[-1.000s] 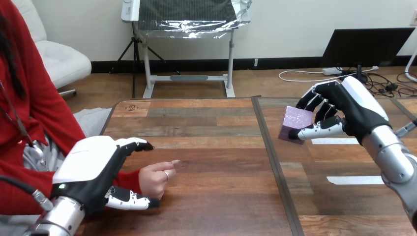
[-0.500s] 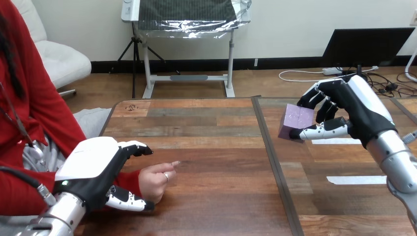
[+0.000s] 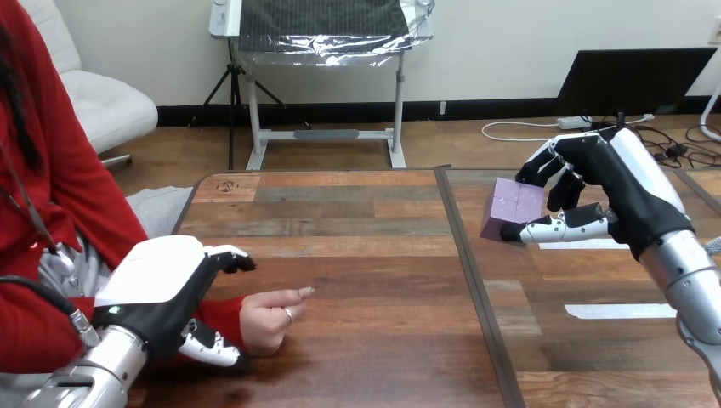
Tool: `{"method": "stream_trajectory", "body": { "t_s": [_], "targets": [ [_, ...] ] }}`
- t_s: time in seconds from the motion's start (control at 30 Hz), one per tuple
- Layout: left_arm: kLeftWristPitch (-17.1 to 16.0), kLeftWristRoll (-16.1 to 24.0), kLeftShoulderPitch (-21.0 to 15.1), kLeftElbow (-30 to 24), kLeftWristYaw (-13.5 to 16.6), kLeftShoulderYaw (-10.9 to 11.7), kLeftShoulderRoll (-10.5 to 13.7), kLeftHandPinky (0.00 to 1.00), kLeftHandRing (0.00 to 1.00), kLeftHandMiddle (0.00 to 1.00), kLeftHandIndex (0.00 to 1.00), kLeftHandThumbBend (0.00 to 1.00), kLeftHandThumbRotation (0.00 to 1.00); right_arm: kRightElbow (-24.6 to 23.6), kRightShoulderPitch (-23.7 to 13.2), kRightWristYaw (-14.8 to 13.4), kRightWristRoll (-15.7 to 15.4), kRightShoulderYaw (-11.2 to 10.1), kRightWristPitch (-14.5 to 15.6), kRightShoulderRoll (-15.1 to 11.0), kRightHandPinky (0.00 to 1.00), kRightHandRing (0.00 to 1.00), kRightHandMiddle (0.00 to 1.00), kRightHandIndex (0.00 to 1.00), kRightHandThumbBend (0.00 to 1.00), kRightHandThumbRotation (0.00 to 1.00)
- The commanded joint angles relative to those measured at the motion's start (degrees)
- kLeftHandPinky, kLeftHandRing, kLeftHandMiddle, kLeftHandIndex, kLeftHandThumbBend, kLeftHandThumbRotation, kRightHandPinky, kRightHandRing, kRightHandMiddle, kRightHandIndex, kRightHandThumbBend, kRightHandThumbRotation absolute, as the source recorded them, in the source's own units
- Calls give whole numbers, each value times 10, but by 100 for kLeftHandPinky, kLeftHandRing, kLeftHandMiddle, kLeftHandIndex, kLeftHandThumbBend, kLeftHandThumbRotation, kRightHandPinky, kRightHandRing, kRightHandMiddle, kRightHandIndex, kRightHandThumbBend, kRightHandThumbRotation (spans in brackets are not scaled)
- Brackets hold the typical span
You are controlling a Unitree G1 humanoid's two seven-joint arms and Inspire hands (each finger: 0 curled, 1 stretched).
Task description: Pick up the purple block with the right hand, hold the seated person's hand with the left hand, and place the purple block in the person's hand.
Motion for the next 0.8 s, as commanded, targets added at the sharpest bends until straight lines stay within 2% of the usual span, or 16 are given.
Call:
{"method": "stream_trajectory", "body": {
  "t_s": [0.0, 0.1, 0.43, 0.6, 0.77],
  "targets": [
    [5, 11, -49, 14, 1, -13, 20, 74, 77, 78, 77, 100, 12, -47, -10, 10, 21, -24, -21, -17, 28, 32, 38, 45, 78, 0],
    [13, 14, -55, 20, -2, -17, 21, 74, 77, 78, 77, 100, 11, -51, -6, 19, 29, -28, -29, -17, 28, 32, 38, 45, 77, 0],
    [46, 23, -74, 33, -23, -31, 22, 76, 79, 80, 78, 100, 10, -68, 7, 15, 20, -36, -50, -18, 27, 32, 37, 44, 77, 0],
    [50, 16, -84, 45, -27, -36, 24, 75, 78, 80, 78, 99, 10, -78, 13, 8, 11, -37, -51, -18, 27, 31, 36, 43, 78, 0],
    [54, 5, -95, 56, -39, -40, 25, 72, 77, 79, 77, 99, 10, -86, 17, 12, 14, -40, -48, -15, 27, 31, 36, 43, 78, 0]
  ]
}}
